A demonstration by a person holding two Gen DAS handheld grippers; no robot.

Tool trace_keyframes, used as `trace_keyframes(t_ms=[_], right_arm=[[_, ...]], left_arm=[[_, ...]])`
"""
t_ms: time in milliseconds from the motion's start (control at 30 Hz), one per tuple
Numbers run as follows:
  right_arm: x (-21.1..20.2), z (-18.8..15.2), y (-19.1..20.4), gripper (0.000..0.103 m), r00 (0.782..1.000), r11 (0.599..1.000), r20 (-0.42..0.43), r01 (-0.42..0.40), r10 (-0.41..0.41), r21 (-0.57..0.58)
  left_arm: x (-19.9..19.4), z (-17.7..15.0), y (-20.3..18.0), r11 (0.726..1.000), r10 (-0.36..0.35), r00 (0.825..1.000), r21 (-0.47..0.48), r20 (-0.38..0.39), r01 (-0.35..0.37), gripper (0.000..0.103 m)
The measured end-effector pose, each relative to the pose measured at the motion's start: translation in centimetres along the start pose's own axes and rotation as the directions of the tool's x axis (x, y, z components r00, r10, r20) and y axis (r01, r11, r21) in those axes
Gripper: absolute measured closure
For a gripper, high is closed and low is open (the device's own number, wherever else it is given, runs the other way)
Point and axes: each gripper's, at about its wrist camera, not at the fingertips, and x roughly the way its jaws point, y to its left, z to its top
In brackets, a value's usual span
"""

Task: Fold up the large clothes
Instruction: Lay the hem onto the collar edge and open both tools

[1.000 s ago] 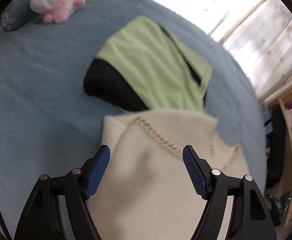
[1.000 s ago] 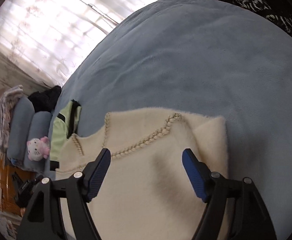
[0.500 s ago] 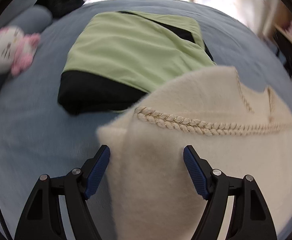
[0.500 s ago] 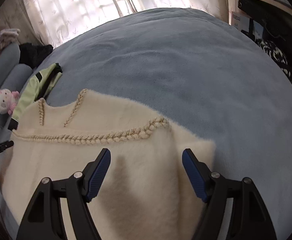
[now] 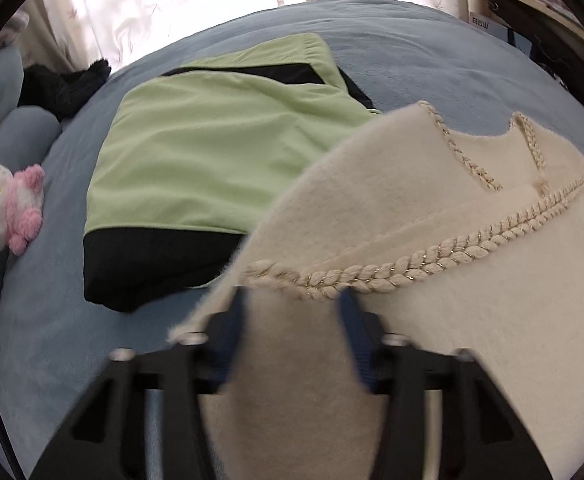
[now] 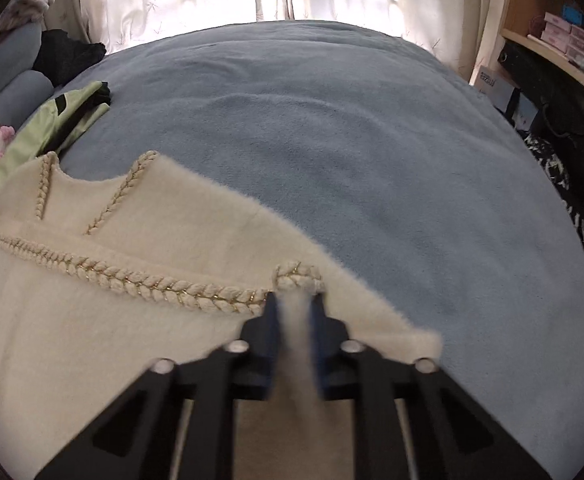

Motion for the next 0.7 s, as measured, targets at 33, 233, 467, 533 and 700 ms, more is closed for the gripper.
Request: trace_keyframes(t_ms=[33,233,467,533,700], right_arm=[[-0.3,-0.1,0.0,0.091,1.000,1.000,0.017,0.005,-0.005,0.003],[-4.1,-0.6,-0.7,0.093,0.985,0.998,0.165,0.029,-0.039,0.061],[-9.1,0.9,-1.6,0.094,0.948,0.991,0.313,0.021,-0.061,0.131],[-9.3,1.9,-1.9,0.094,0.944,0.987,0.322,0.022,-0.073,0.159],[-6.9,3.6,-2.3,0.094,0.949,0.977,0.292,0.060,-0.119,0.203]], left_arm=[[-0.1,-0.1,-0.1,1.000,0.027,1.000,0.006,0.007,-0.027,0.087],[-2.5,-0.1,0.2,0.995,0.097,0.992,-0.047,0.075,-0.093,0.094],[-7.7,1.8,1.8,0.977,0.132,0.967,-0.191,0.217,-0.091,0.095],[-8.5,2.8,2.0,0.969,0.145,0.958,-0.229,0.248,-0.088,0.096],[-6.0,4.9,1.6,0.954,0.173,0.954,-0.283,0.244,-0.100,0.096]])
